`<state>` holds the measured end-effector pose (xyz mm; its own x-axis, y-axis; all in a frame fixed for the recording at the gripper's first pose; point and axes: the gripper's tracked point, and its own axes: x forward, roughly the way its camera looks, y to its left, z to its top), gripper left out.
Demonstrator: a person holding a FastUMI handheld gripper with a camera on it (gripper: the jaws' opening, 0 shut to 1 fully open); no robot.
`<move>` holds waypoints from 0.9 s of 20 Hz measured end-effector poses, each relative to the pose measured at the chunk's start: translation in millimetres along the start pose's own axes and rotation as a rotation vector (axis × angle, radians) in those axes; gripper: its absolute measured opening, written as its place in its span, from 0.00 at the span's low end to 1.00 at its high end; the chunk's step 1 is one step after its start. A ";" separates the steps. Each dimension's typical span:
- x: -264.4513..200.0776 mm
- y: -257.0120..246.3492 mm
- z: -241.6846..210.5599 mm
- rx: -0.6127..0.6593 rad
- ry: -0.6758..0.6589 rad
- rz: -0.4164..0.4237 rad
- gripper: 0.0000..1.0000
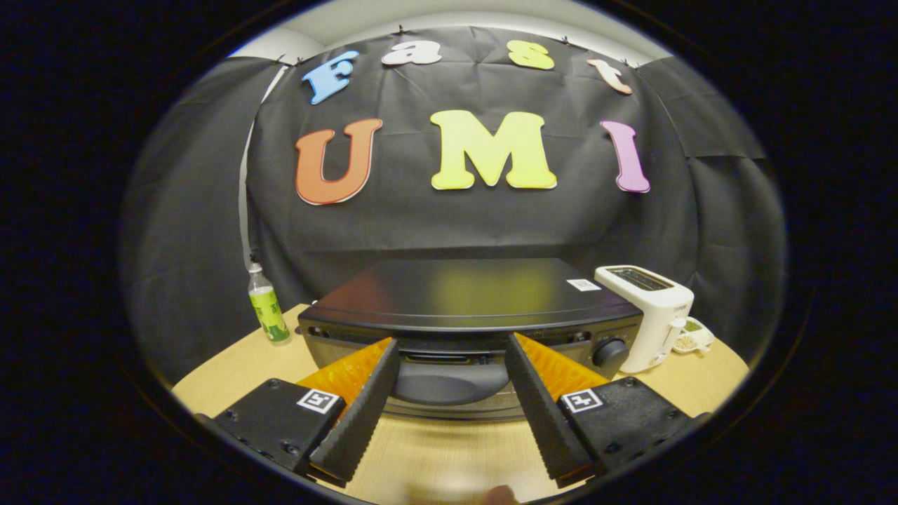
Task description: Open the toaster oven, put the food inside, and close the toaster oven door.
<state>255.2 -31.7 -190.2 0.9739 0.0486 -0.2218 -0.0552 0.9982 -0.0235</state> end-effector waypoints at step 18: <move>-71.1 0.4 -128.5 0.078 0.433 0.036 0.97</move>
<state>157.6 -39.3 -299.6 0.7887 0.0808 -0.6094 -0.0548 0.9966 0.0613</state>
